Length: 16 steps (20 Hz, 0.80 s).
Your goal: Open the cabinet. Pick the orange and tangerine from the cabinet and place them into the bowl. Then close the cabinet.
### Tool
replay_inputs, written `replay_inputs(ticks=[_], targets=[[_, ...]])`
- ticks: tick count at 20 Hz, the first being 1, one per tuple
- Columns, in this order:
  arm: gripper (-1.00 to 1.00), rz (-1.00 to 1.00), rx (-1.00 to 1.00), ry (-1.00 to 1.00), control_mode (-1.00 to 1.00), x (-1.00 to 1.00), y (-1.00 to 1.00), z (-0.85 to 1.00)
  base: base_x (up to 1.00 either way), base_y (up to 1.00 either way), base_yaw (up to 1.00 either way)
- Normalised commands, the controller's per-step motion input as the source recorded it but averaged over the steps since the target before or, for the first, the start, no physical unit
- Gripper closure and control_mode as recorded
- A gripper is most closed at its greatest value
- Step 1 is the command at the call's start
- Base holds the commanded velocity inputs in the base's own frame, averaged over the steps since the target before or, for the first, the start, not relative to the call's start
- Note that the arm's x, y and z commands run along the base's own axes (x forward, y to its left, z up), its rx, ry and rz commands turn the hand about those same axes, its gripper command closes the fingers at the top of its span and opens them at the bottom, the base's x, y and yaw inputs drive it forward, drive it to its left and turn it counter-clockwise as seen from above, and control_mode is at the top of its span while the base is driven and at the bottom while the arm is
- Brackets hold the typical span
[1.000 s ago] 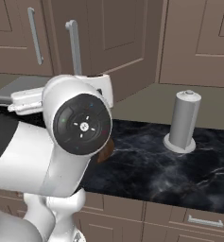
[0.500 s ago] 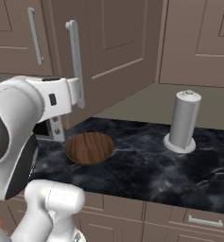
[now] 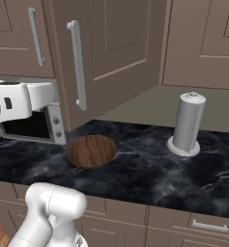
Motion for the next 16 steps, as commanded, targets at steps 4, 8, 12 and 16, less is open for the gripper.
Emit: replay_inputs(ticks=[4, 8, 12, 16], targets=[[-1.0, -0.2, 0.0, 0.0, -1.0, 0.19, 0.22, 0.0, 0.0, 0.0, 0.0], [-1.0, -0.2, 0.0, 0.0, -1.0, 0.31, 0.14, -0.07, 0.0, 0.0, 0.0], [-1.0, -0.22, 0.0, 0.0, -1.0, 0.44, 0.1, -0.14, 0.0, 0.0, 0.0], [-1.0, -0.24, 0.0, 0.0, -1.0, 0.51, 0.09, -0.15, 0.0, 0.0, 0.0]])
